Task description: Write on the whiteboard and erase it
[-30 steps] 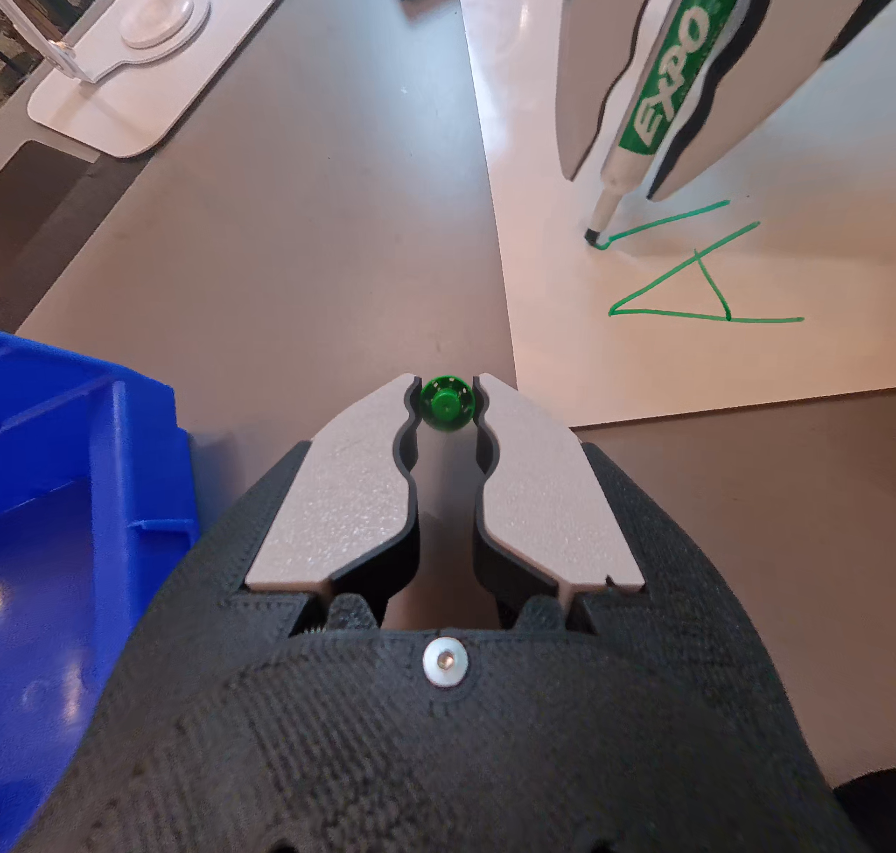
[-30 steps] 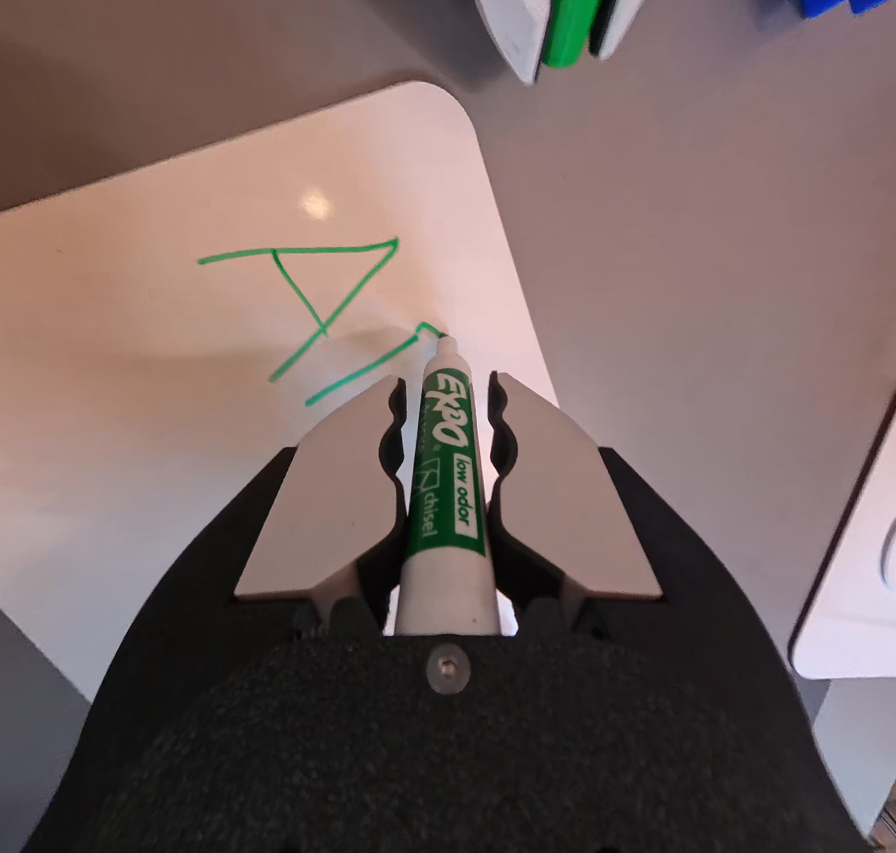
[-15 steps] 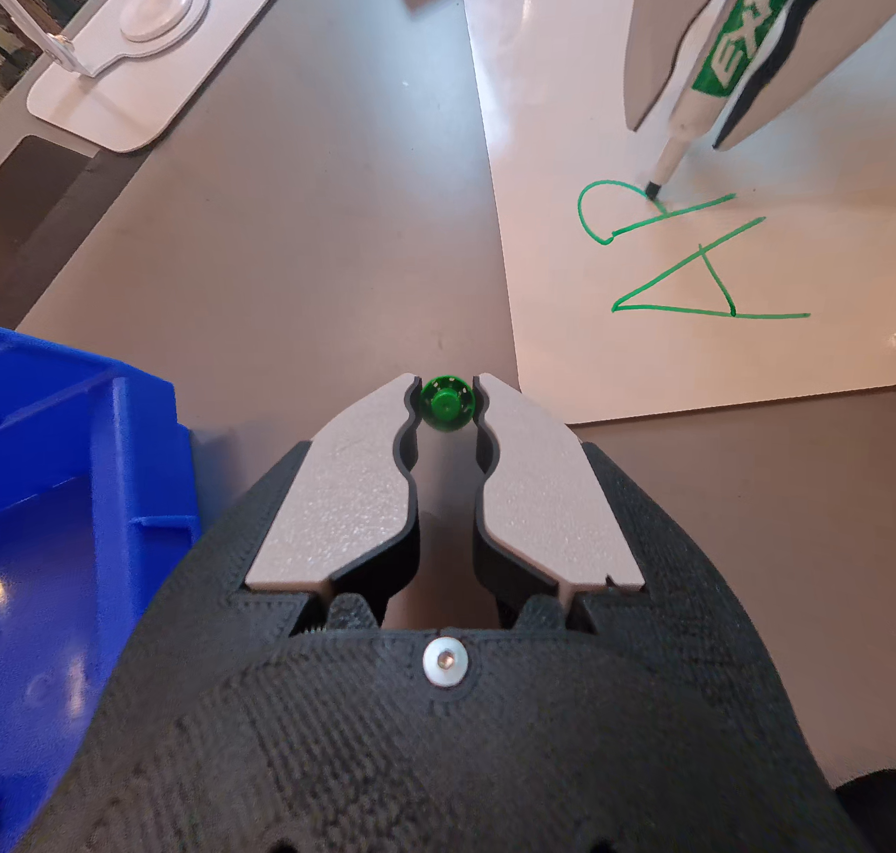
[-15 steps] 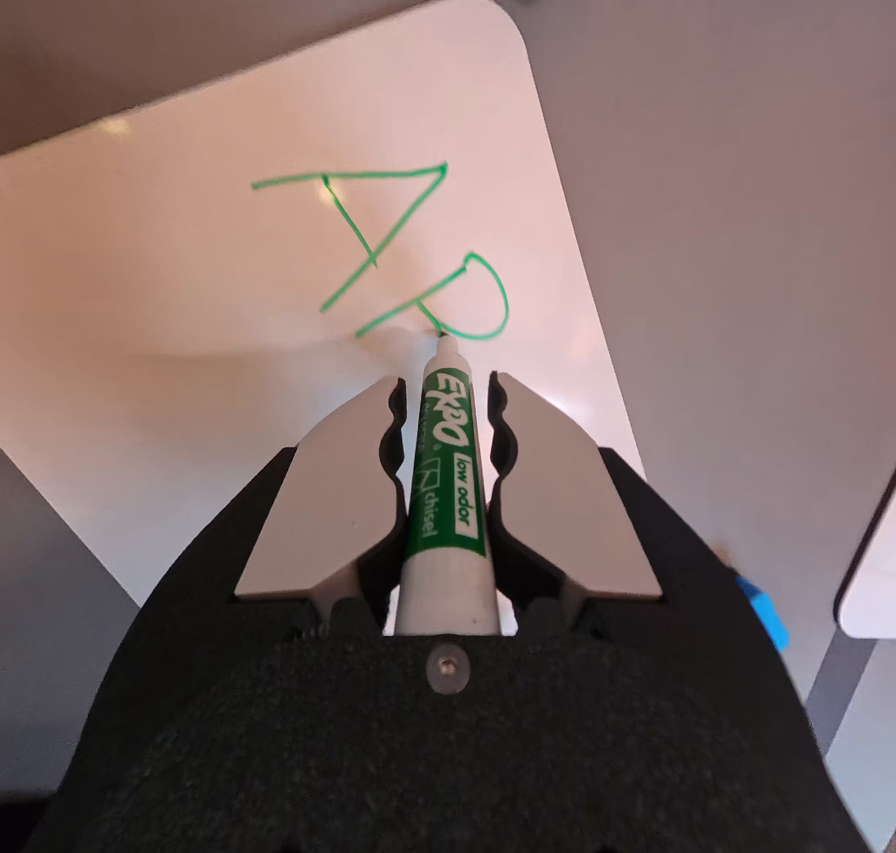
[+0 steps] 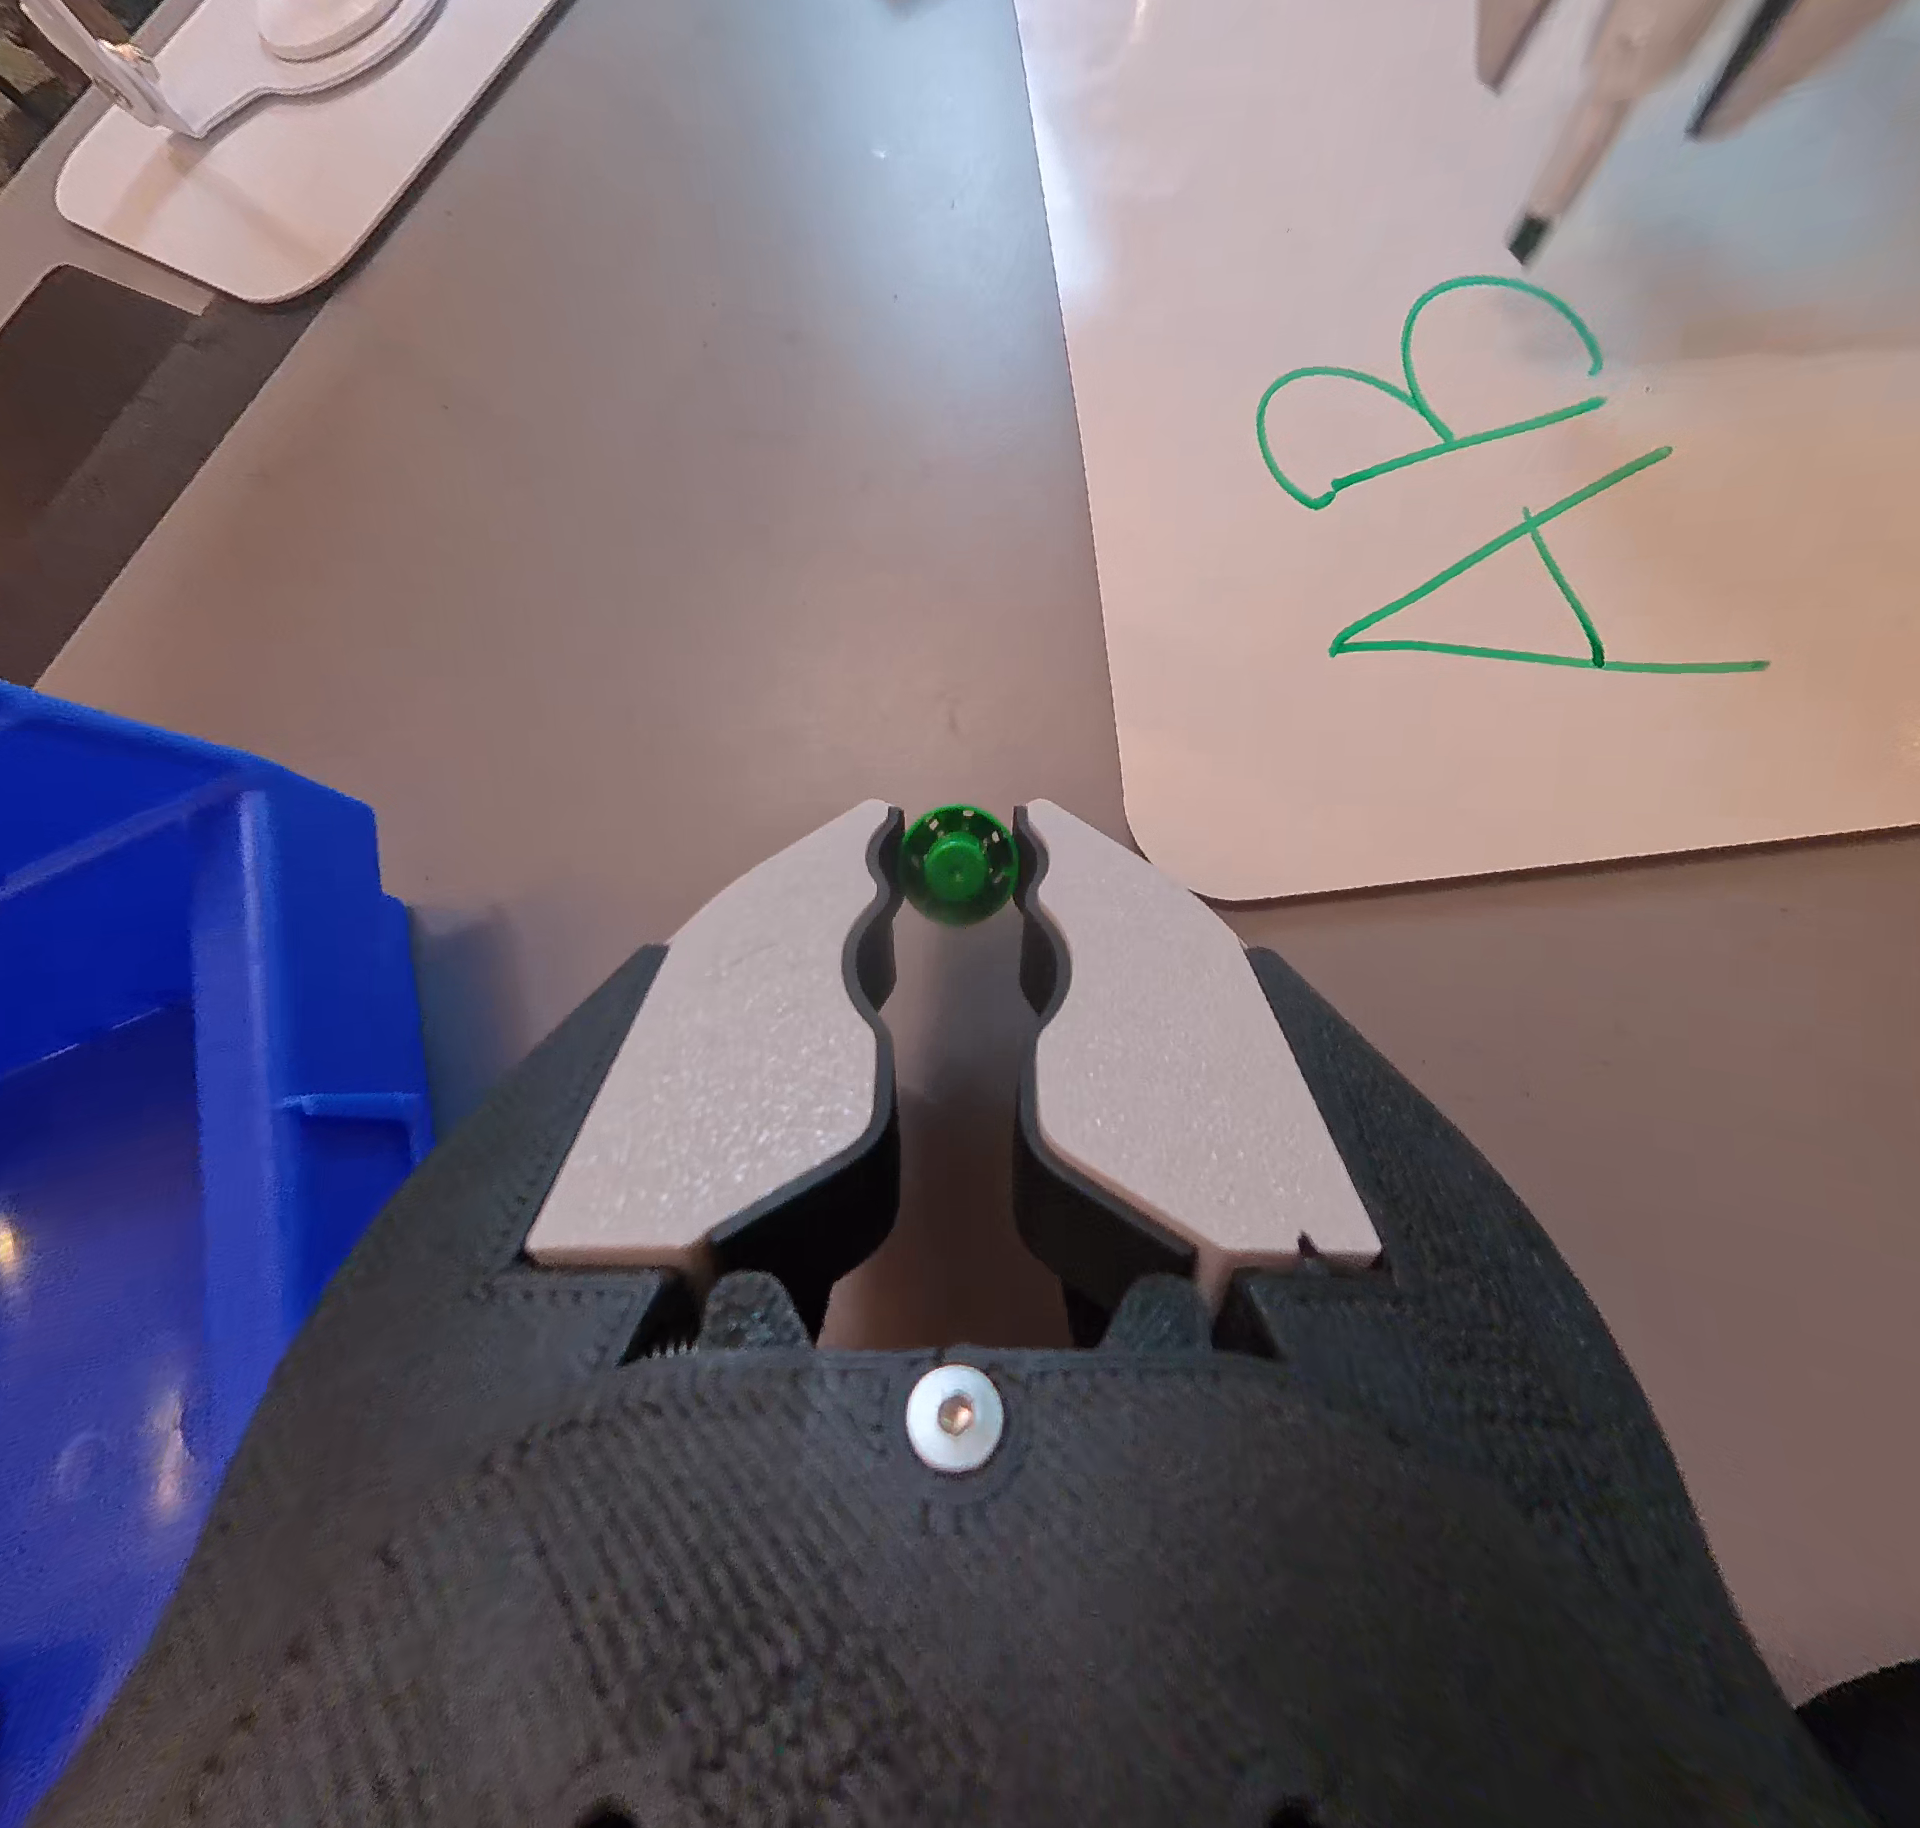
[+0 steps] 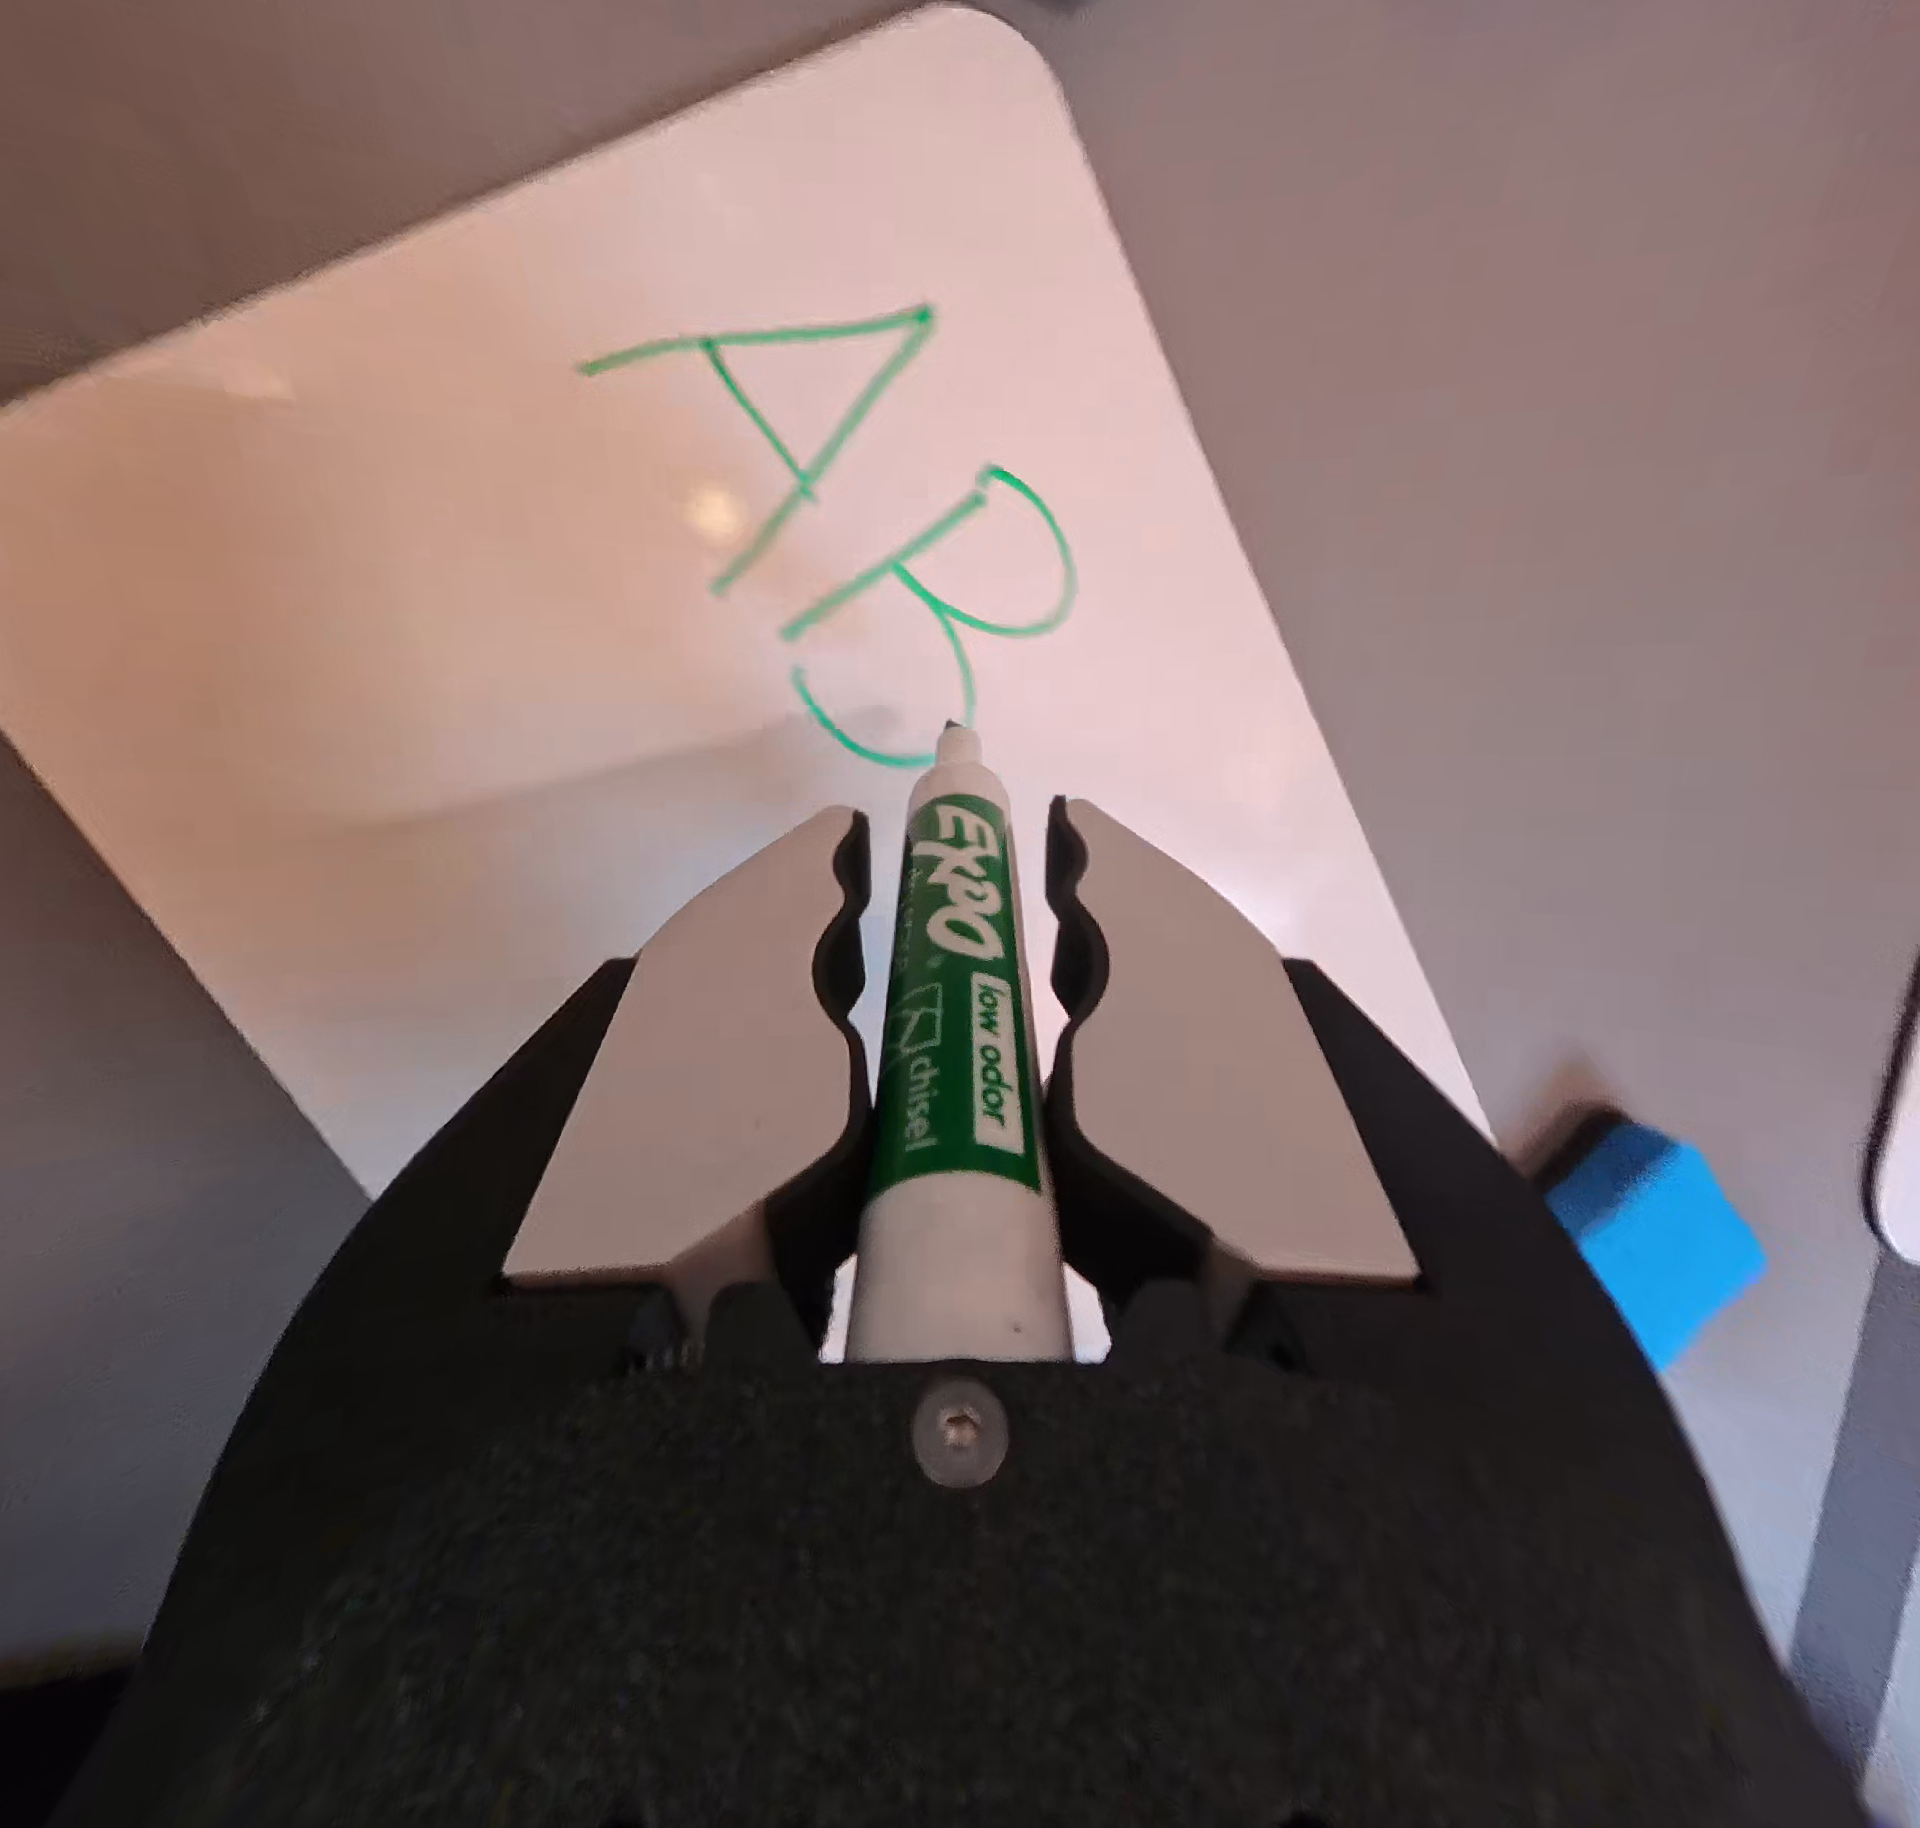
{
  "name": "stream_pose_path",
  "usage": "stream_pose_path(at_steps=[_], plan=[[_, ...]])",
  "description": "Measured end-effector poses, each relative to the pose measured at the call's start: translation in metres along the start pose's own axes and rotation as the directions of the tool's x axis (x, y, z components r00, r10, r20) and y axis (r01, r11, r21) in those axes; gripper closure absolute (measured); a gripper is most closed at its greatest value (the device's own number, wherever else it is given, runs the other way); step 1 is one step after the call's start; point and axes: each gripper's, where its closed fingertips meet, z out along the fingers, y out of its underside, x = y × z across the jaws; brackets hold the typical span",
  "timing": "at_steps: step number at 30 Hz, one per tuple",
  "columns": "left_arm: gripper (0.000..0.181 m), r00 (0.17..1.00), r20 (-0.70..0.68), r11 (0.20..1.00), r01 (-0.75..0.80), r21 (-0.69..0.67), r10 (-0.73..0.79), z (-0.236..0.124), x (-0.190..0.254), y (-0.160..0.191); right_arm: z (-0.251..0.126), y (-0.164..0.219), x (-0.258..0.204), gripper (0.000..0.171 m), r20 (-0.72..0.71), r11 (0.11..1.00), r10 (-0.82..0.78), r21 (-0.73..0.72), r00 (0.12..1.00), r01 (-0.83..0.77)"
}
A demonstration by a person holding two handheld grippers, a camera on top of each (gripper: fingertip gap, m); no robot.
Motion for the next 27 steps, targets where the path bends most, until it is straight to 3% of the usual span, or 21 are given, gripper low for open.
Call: stream_pose_path(at_steps=[6, 14, 21, 27], plan=[[0.161, 1.000, -0.002, 1.000, 0.006, -0.002, -0.006, 0.001, -0.002, 0.001, -0.002, 0.033, 0.039, 0.138, -0.086, 0.995, 0.092, -0.024, 0.992, -0.094], [0.161, 1.000, -0.001, 1.000, 0.006, -0.019, -0.006, 0.004, -0.001, 0.004, 0.007, 0.035, 0.059, 0.138, -0.089, 0.994, 0.083, -0.070, 0.993, -0.089], [0.161, 1.000, -0.002, 1.000, 0.009, -0.021, -0.009, 0.004, -0.002, 0.005, 0.018, 0.020, 0.050, 0.138, -0.047, 0.996, 0.025, -0.080, 0.999, -0.028], [0.161, 1.000, -0.007, 1.000, 0.012, -0.019, -0.012, 0.004, -0.001, 0.006, 0.012, 0.018, 0.012, 0.138, 0.022, 0.995, -0.028, -0.096, 0.999, 0.030]])
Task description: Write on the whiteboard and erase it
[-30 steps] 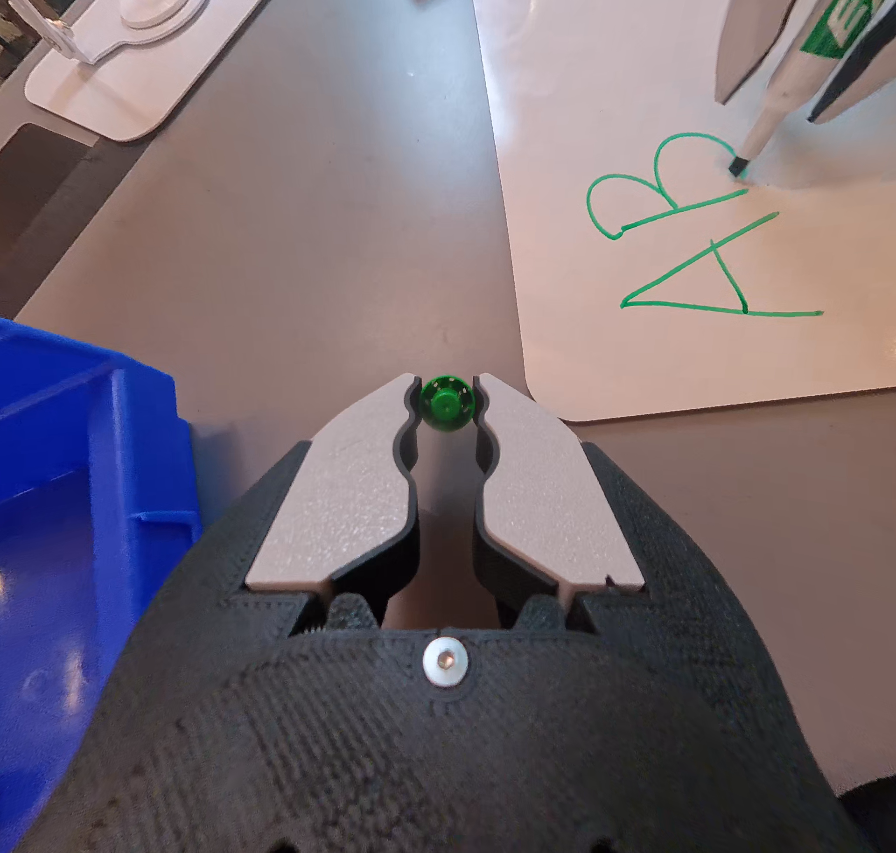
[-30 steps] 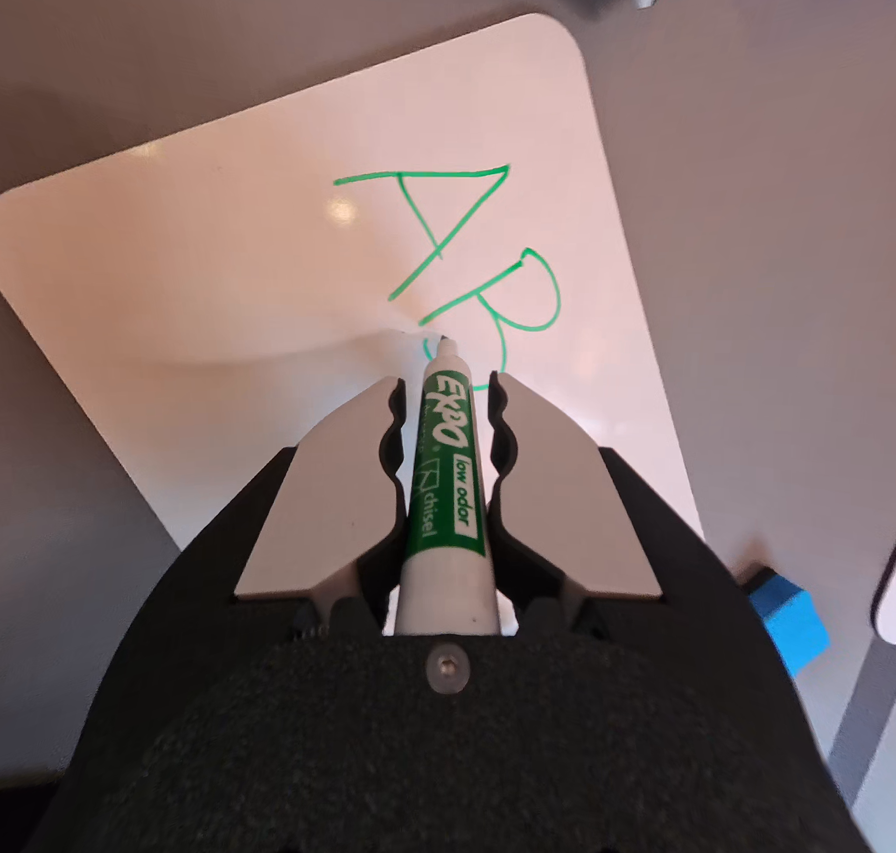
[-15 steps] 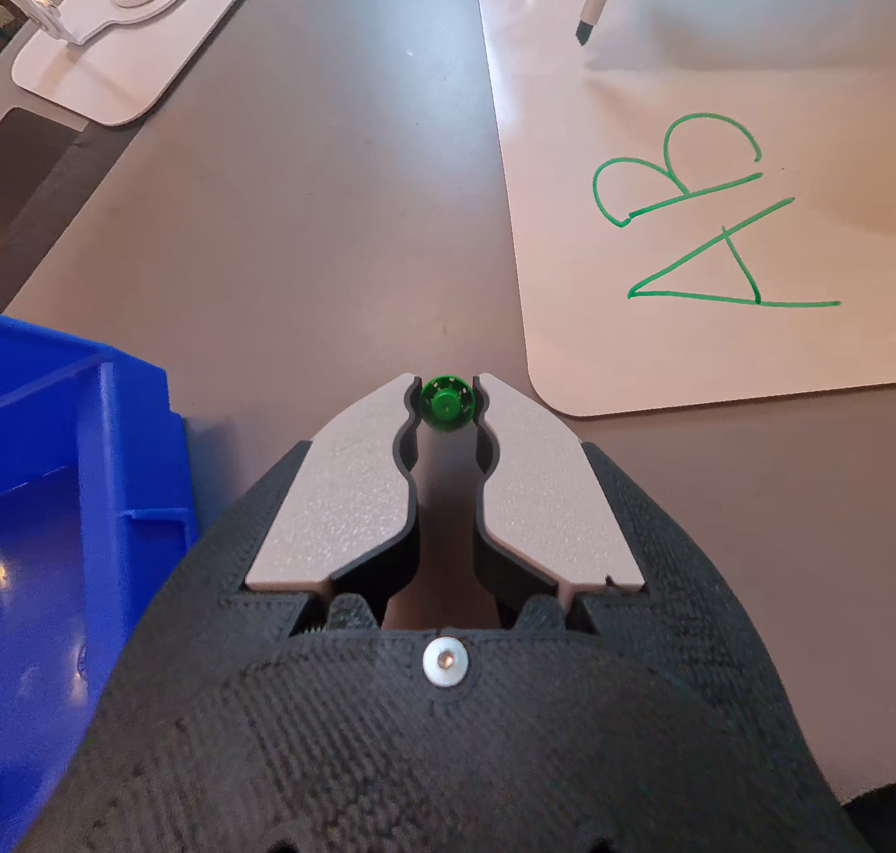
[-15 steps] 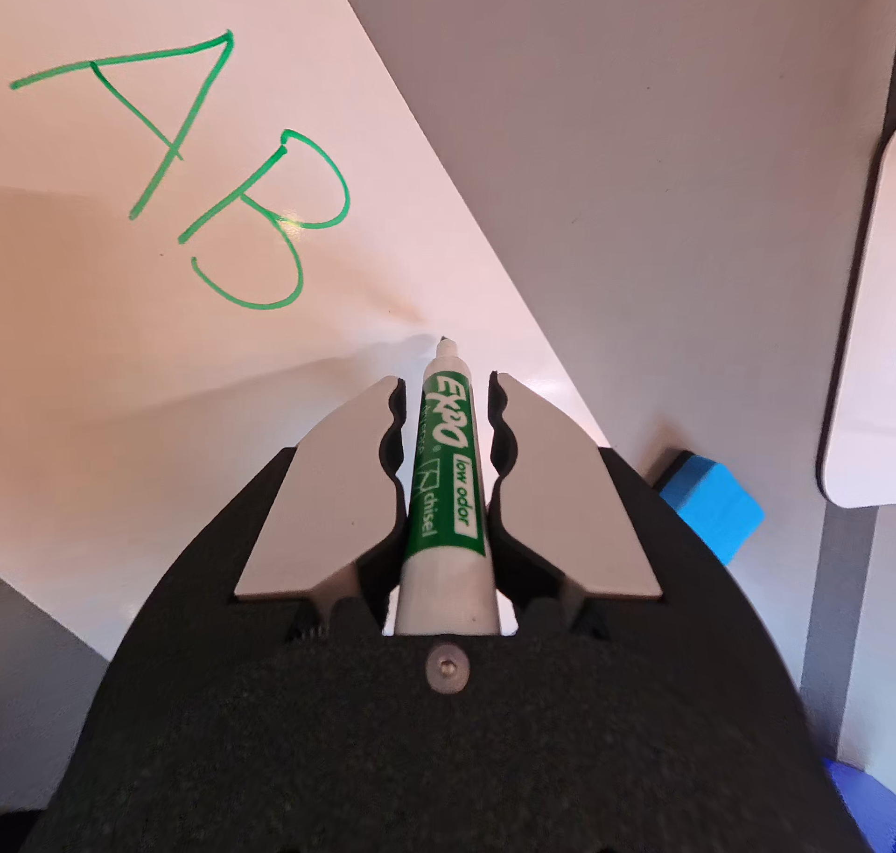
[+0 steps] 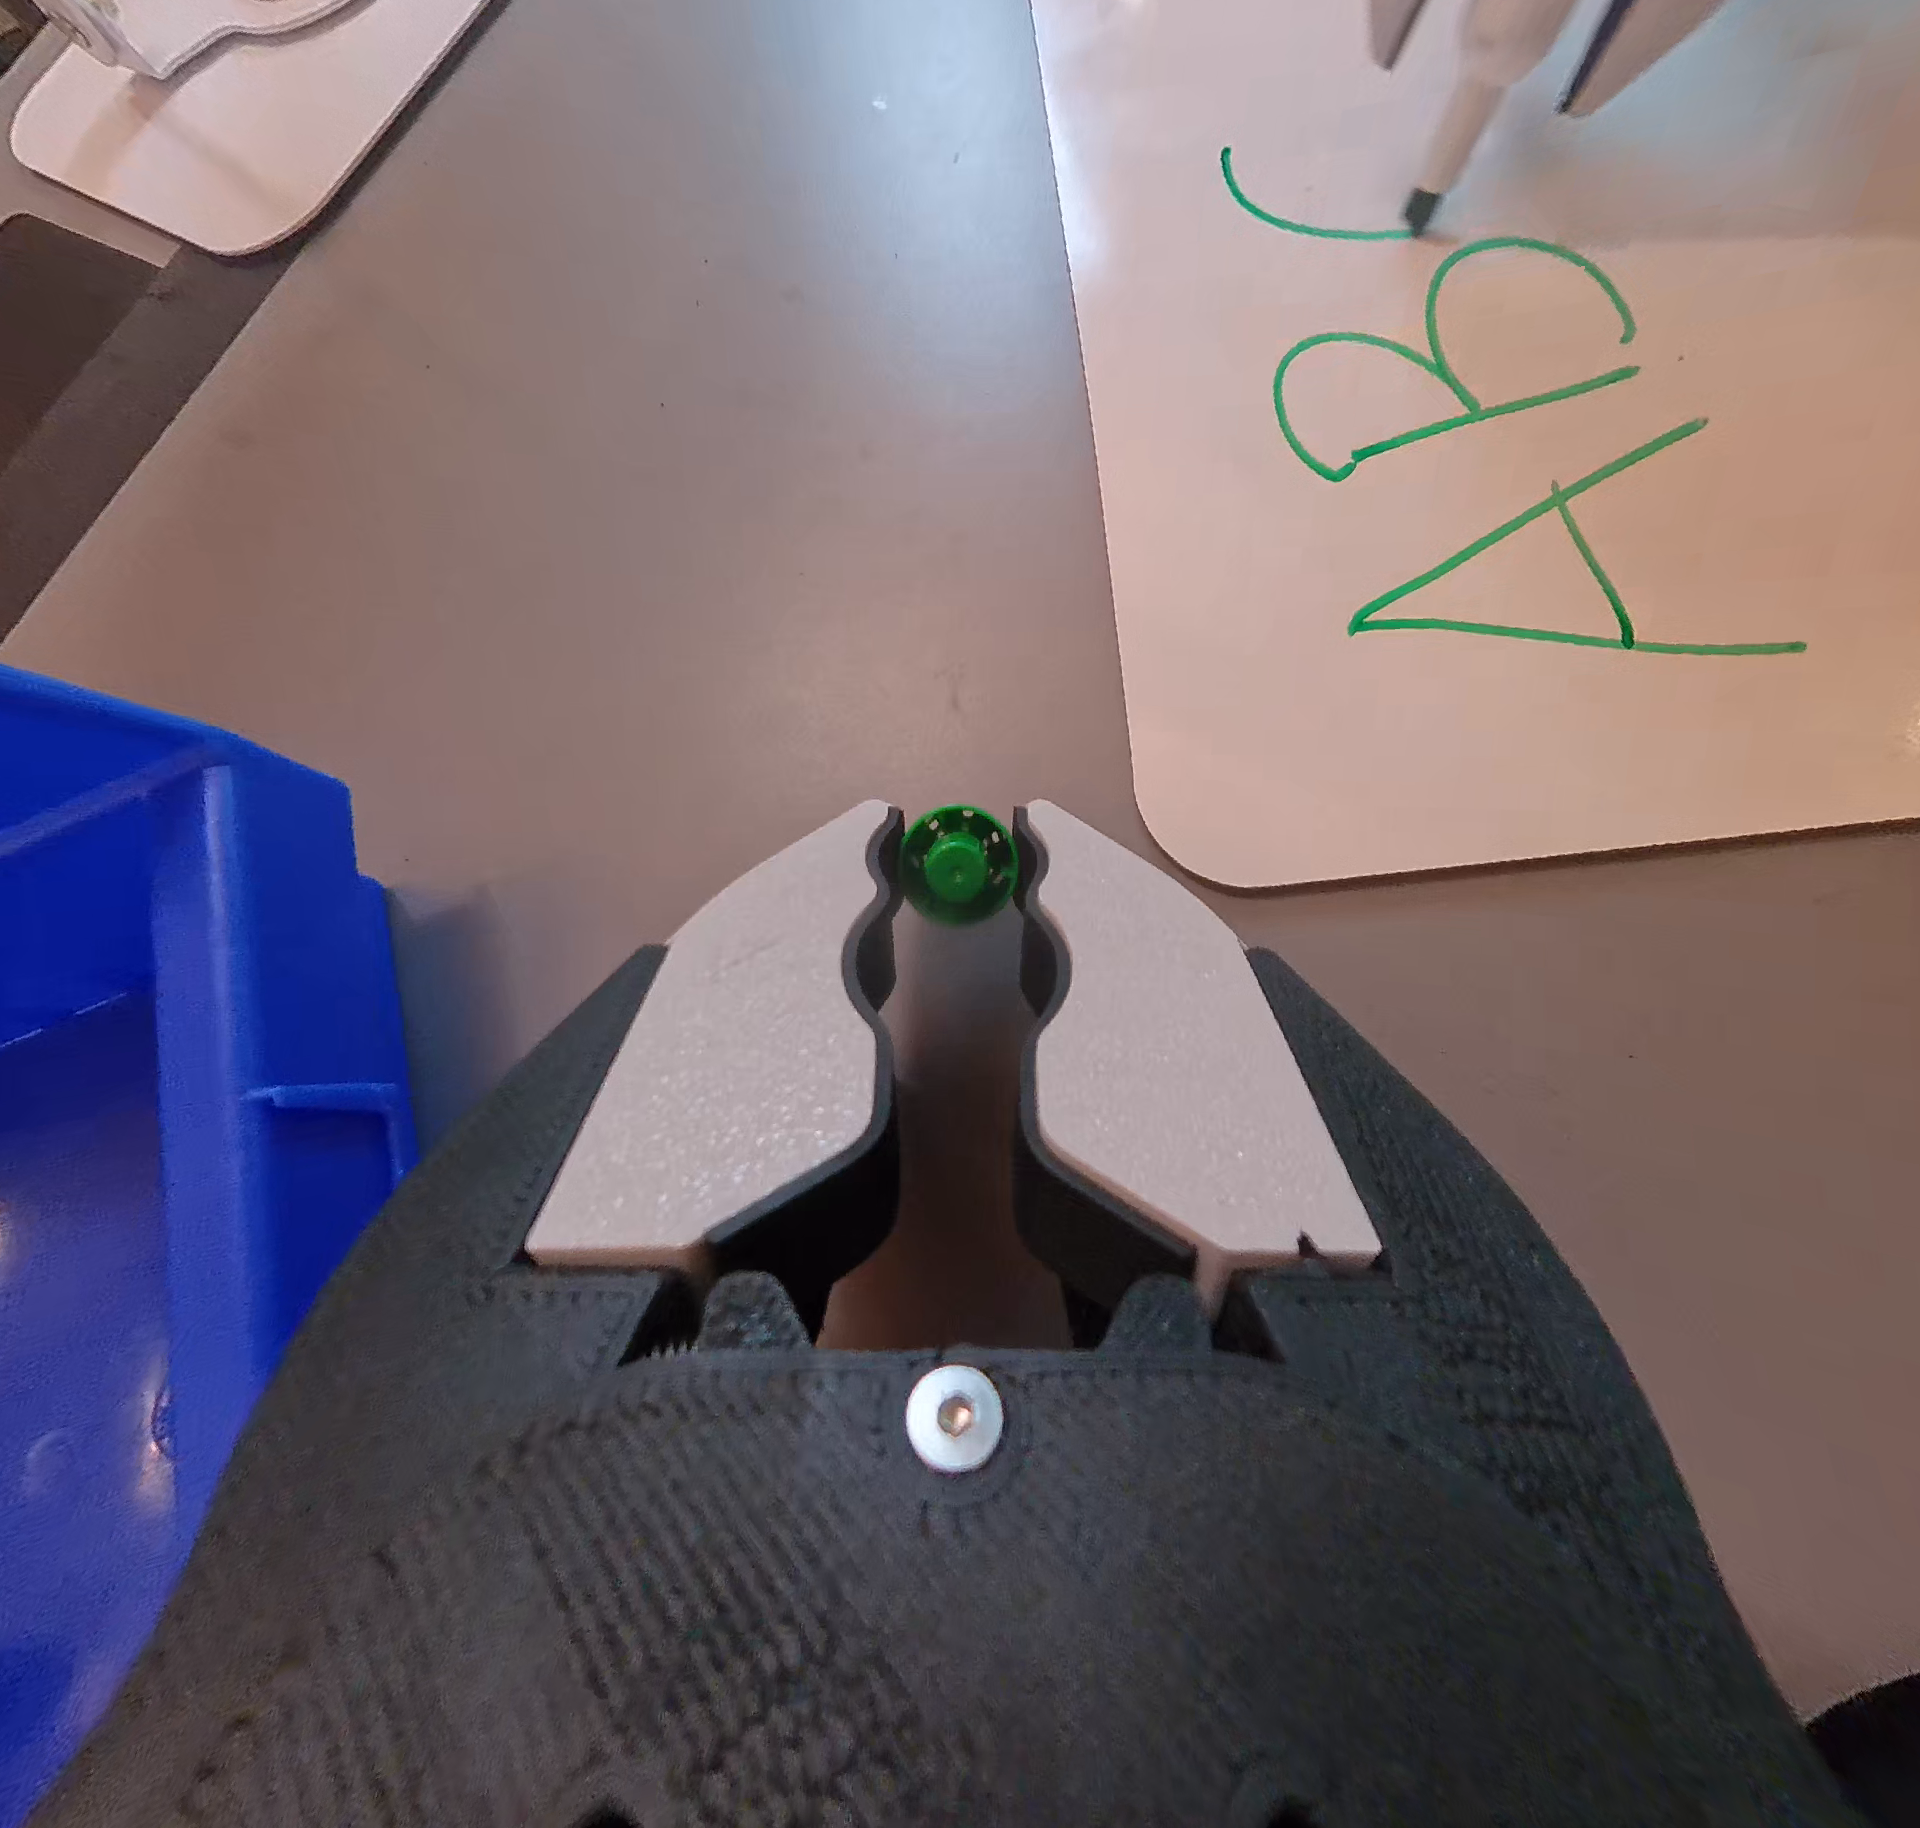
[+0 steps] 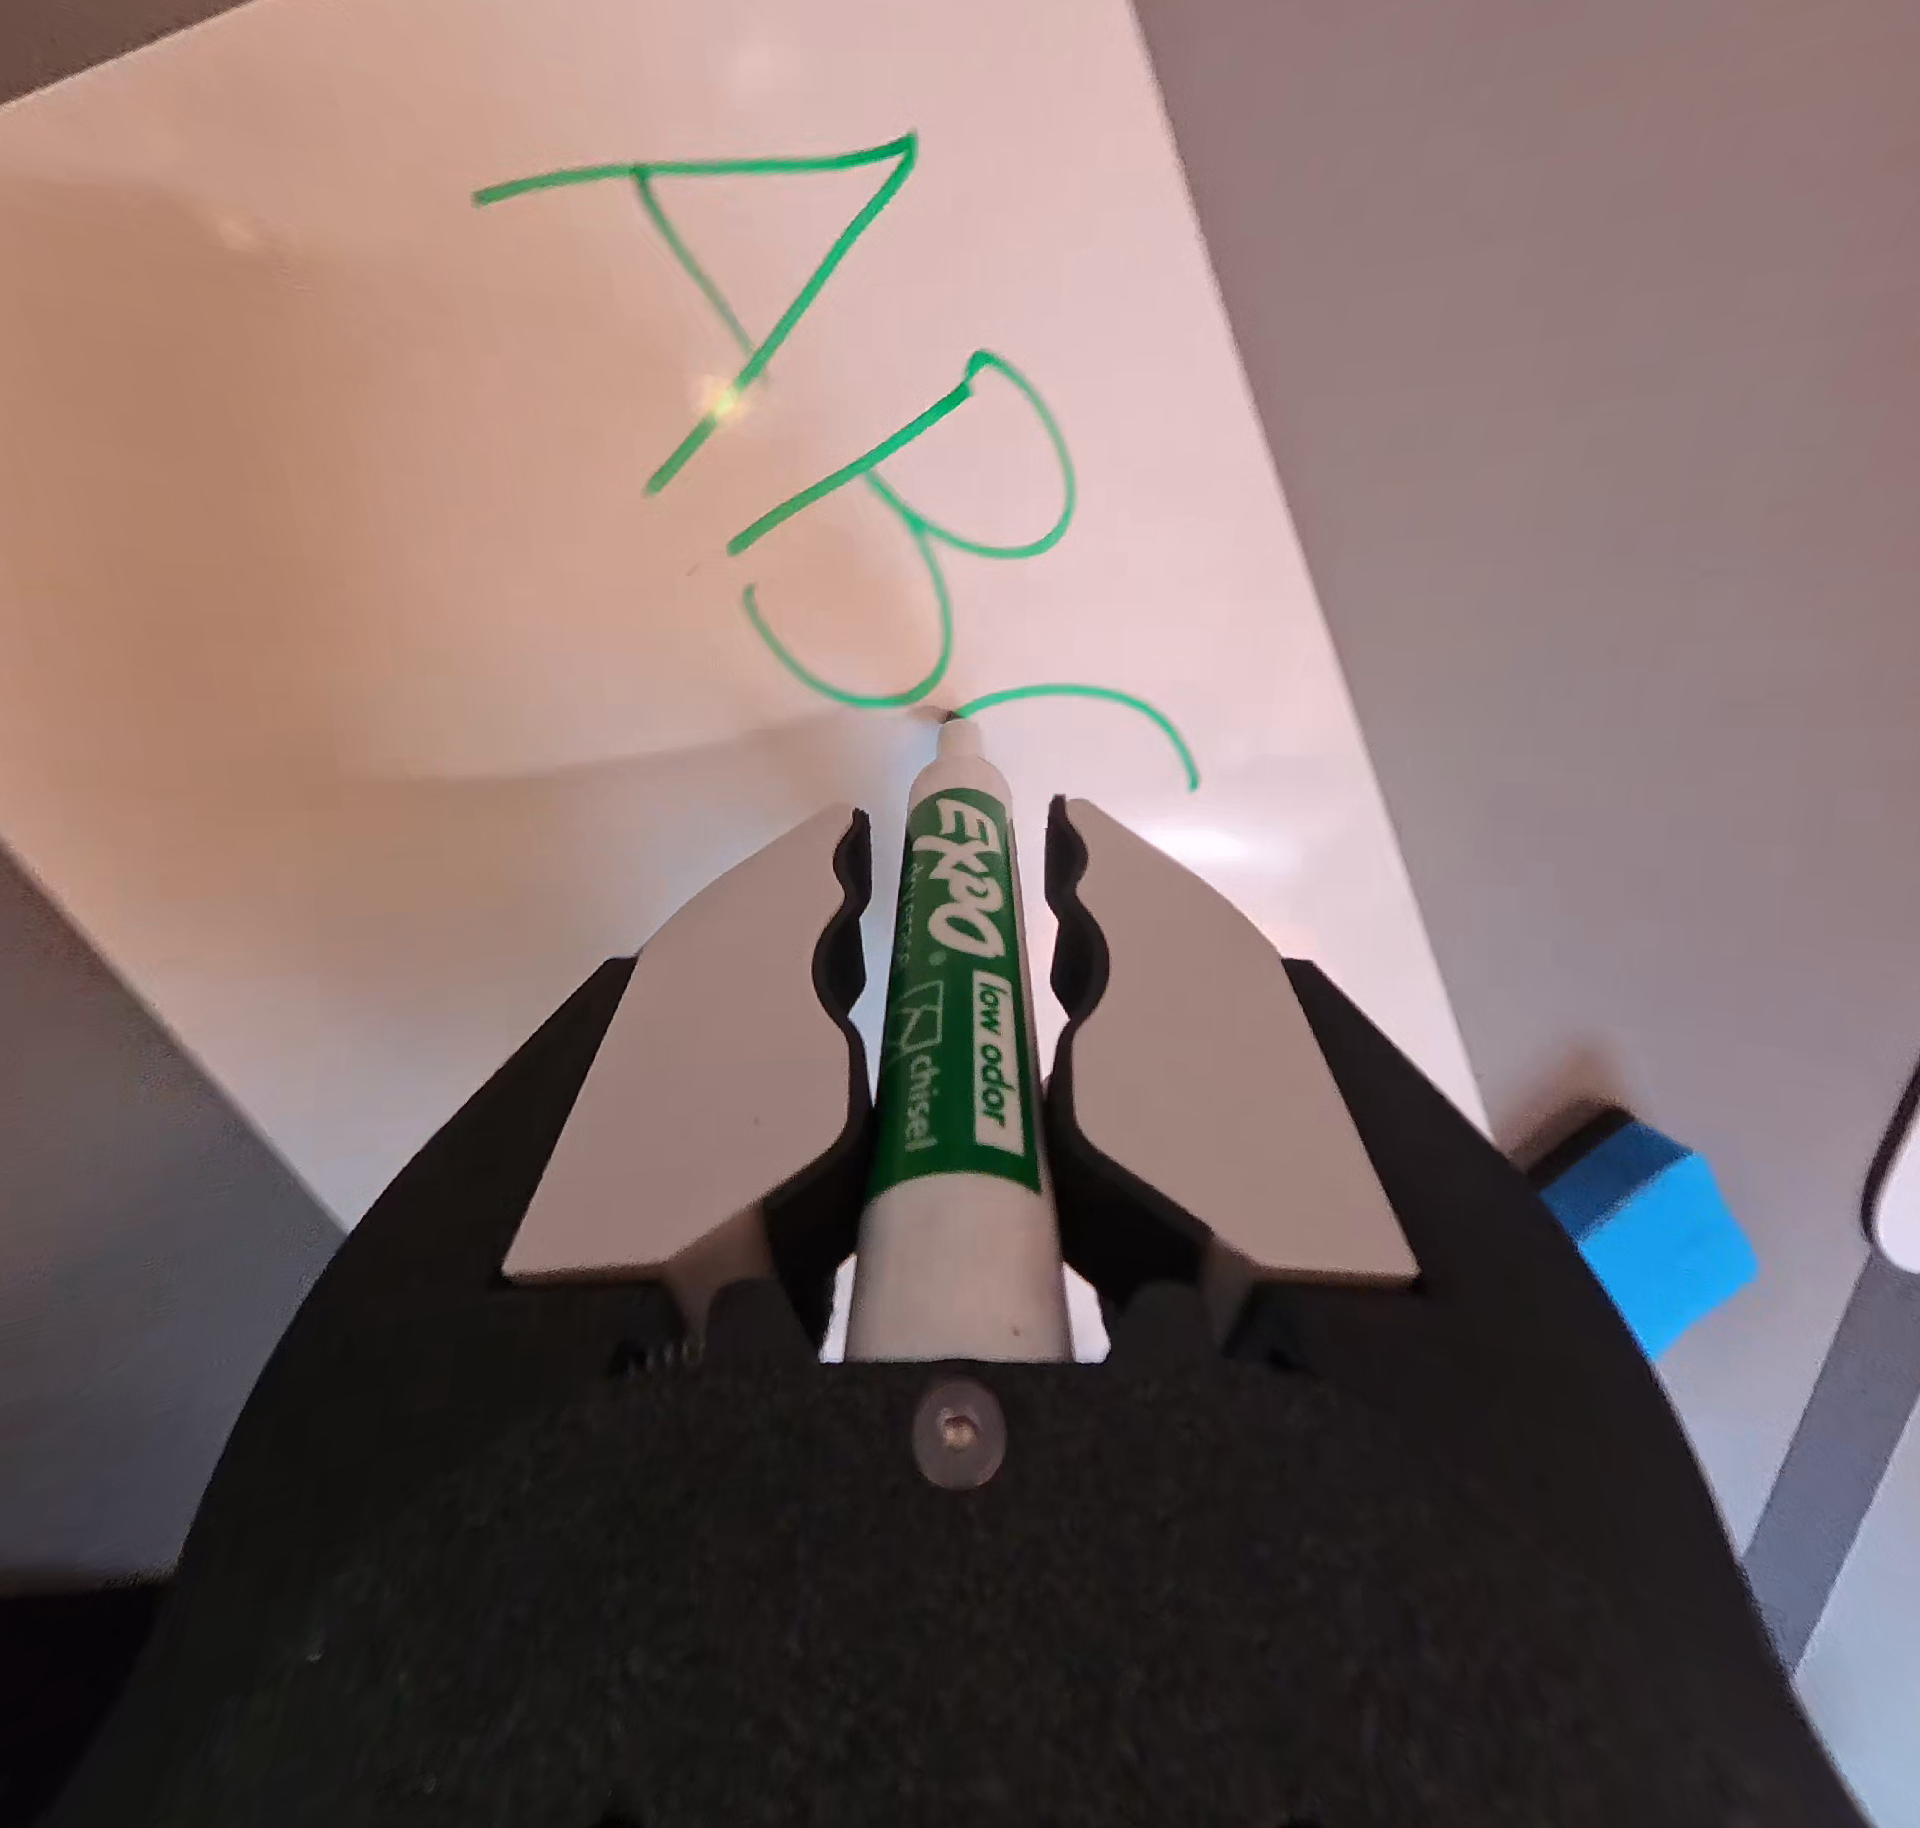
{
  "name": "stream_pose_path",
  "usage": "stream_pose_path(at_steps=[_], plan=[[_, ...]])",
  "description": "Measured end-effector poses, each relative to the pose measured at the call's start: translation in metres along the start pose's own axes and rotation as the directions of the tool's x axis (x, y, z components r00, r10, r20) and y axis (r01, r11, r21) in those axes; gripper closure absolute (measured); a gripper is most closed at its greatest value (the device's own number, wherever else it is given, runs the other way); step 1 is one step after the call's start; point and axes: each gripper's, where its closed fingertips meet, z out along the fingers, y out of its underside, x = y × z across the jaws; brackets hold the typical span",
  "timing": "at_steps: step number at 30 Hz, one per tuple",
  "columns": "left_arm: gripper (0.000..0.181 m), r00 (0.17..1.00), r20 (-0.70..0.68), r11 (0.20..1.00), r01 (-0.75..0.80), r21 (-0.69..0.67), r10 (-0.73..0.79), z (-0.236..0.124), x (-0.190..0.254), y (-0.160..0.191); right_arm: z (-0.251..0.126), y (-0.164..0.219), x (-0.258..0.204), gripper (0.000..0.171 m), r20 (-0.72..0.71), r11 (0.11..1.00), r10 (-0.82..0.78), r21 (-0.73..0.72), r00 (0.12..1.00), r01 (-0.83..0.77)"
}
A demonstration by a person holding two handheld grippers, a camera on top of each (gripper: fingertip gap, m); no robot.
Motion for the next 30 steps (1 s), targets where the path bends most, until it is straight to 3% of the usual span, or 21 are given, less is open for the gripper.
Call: stream_pose_path(at_steps=[7, 19, 30], plan=[[0.161, 1.000, 0.000, 1.000, 0.010, 0.006, -0.010, 0.000, -0.001, -0.001, -0.014, 0.037, 0.002, 0.138, -0.044, 0.997, 0.037, -0.069, 0.998, -0.040], [0.161, 1.000, 0.010, 1.000, 0.019, 0.003, -0.019, -0.002, -0.003, 0.002, -0.005, 0.022, 0.054, 0.138, -0.112, 0.999, 0.049, -0.011, 0.992, -0.050], [0.161, 0.999, 0.029, 0.999, 0.038, -0.007, -0.038, -0.002, -0.009, 0.004, -0.019, 0.051, 0.007, 0.138, -0.045, 0.996, 0.064, -0.063, 0.997, -0.067]])
